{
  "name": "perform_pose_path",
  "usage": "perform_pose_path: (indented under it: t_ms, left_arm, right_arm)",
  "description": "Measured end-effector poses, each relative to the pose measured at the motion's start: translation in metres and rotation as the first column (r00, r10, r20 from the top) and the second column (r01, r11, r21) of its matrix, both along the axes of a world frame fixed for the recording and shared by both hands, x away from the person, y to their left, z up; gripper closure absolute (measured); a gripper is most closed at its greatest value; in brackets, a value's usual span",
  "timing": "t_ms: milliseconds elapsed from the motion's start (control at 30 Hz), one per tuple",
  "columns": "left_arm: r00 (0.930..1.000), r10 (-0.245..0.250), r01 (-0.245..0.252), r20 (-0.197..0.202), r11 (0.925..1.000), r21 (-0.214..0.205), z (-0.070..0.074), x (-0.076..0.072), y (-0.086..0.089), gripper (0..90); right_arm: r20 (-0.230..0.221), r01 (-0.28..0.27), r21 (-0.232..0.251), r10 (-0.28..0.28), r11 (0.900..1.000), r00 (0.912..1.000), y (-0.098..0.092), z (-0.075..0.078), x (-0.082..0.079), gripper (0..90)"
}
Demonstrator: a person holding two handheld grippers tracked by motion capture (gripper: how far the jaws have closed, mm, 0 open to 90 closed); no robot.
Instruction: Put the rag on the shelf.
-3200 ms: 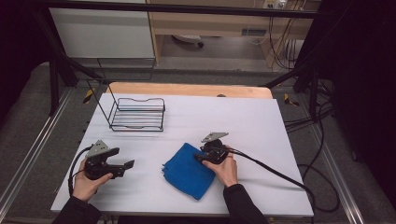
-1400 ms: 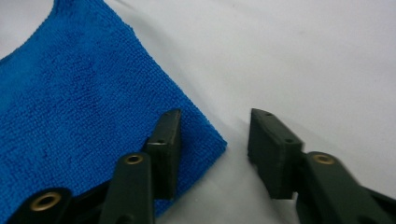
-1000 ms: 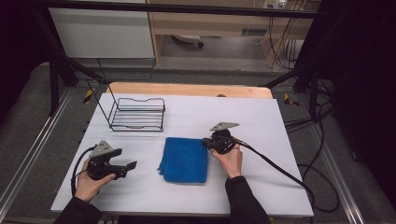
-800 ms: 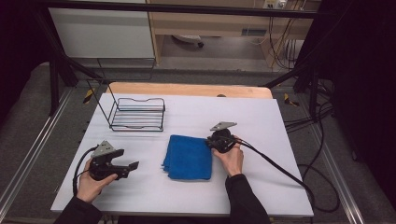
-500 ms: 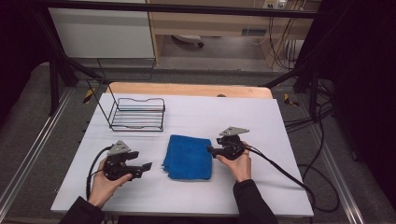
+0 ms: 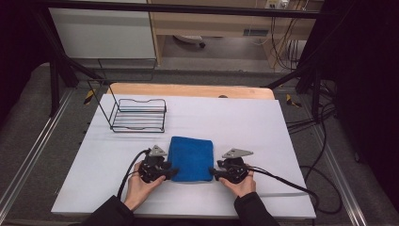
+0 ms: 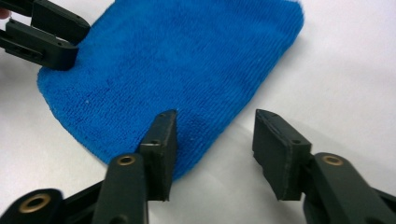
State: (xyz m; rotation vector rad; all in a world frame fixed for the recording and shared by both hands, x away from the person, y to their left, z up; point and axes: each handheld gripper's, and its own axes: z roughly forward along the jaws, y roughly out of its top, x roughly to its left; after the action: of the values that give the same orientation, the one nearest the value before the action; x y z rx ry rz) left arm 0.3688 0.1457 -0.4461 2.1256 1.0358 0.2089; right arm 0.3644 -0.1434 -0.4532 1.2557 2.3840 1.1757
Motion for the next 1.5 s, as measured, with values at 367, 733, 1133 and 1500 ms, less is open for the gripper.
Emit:
perform_pose_path:
  t_ms: [367, 733, 1133, 1500]
  left_arm:
    - [0.9990, 0.044, -0.043, -0.006, 0.9985, 0.033, 0.000, -0.005, -0.005, 84.7]
    - [0.9997, -0.026, 0.026, 0.000, 0.9996, -0.014, 0.017, -0.022, -0.007, 87.3]
    - [0.9984, 0.019, -0.015, 0.053, 0.9971, -0.074, 0.024, 0.006, 0.014, 36.8]
    - [0.9959, 0.079, -0.077, 0.044, 0.9960, -0.045, 0.028, 0.062, 0.008, 33.7]
  right_arm:
    - [-0.067, -0.001, 0.052, 0.005, 0.9987, 0.9977, 0.010, -0.003, -0.008, 88.2]
    - [-0.122, -0.020, 0.067, 0.028, 0.9975, 0.9921, -0.008, 0.022, -0.017, 89.1]
    - [0.089, -0.035, 0.059, 0.029, 0.9977, 0.9956, -0.025, 0.019, -0.005, 39.6]
    - [0.120, -0.023, 0.102, 0.011, 0.9945, 0.9927, -0.043, 0.019, 0.008, 12.4]
